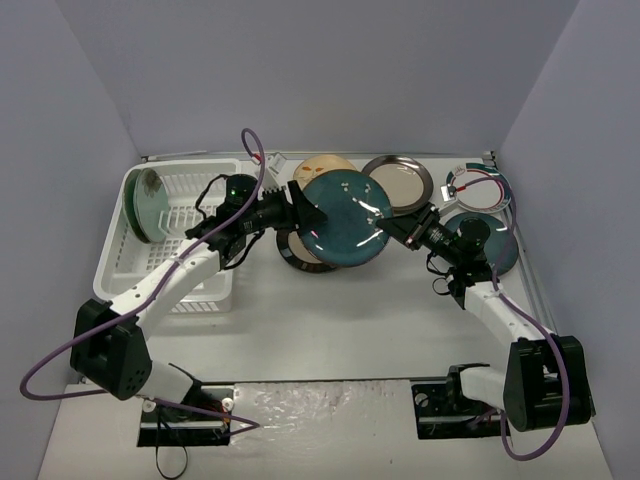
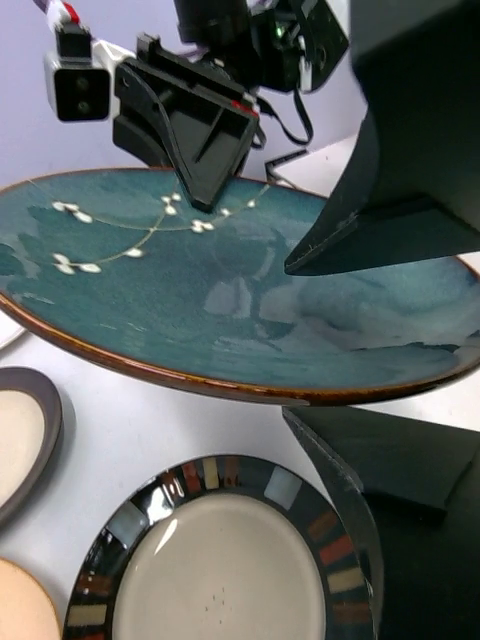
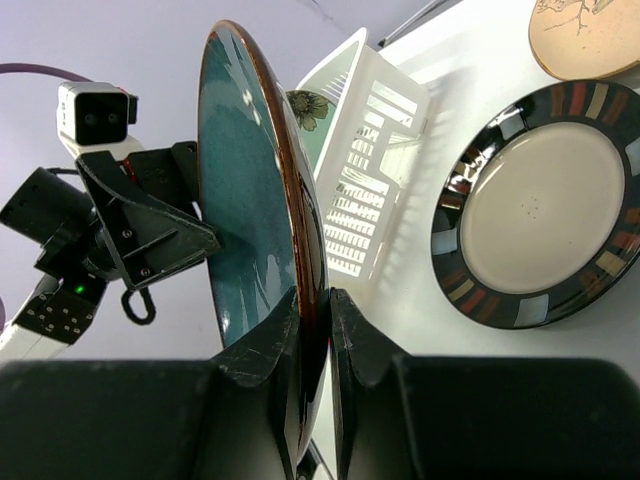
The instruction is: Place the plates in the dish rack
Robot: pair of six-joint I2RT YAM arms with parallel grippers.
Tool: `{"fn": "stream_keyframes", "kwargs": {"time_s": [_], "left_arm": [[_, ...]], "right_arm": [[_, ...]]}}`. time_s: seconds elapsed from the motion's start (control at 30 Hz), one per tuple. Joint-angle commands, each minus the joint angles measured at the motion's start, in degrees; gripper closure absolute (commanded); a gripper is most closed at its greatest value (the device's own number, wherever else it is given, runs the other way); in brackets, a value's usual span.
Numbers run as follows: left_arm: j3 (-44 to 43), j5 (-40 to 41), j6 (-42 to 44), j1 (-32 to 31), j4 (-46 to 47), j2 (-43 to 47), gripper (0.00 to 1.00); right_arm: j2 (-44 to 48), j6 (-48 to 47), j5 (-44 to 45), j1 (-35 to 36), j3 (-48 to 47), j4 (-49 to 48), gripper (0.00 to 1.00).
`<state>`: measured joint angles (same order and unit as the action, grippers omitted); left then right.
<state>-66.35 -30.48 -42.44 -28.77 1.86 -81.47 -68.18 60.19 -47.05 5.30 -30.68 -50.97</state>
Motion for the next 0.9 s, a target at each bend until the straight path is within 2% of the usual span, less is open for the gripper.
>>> {"fn": "stream_keyframes", "kwargs": {"time_s": [0.0,0.13,0.33,0.37,0.4,0.5,0.57,0.63,0.67,0.77,0.87], "left_arm": [[-1.9,-2.3,-3.0,-0.1,7.2,3.0,0.66],[-1.7,-2.1,-2.3,-0.1,6.1,4.4,0.97],[-3.2,1.0,2.0,0.1,1.3,6.5,1.00],[-3.4,1.4,2.5,0.2,0.8,7.0,1.00],[-3.5,1.6,3.0,0.4,0.7,7.4,1.00],[-4.6,2.1,4.6,0.7,-0.7,7.6,1.00],[-6.2,3.2,6.3,1.1,-3.5,7.8,1.00],[-7.9,4.9,8.4,1.6,-6.7,8.1,1.00],[-8.7,5.6,10.1,1.9,-7.7,8.2,1.00],[-13.2,9.3,15.1,3.6,-14.1,8.8,1.00],[-18.2,19.1,21.0,5.1,-23.3,10.0,1.00]], "right_arm": [[0.9,3.7,-1.9,0.4,-3.0,-15.3,1.00],[0.8,2.7,-1.9,0.4,-2.5,-14.9,1.00],[0.8,-0.4,-1.5,0.3,-1.9,-12.1,1.00],[1.0,-1.5,-1.3,0.3,-2.0,-10.8,0.97],[1.1,-2.3,-1.1,0.3,-2.2,-9.3,0.92],[1.7,-5.6,-0.4,0.3,-2.6,-5.8,0.56],[2.3,-8.6,0.3,0.3,-3.7,-1.0,0.24],[3.1,-13.1,1.9,0.2,-5.3,6.1,0.03],[3.3,-14.6,2.6,0.3,-5.8,8.1,0.00],[4.5,-20.0,4.9,0.2,-7.3,14.9,0.00],[5.4,-23.3,6.3,0.1,-7.6,18.5,0.00]]}}
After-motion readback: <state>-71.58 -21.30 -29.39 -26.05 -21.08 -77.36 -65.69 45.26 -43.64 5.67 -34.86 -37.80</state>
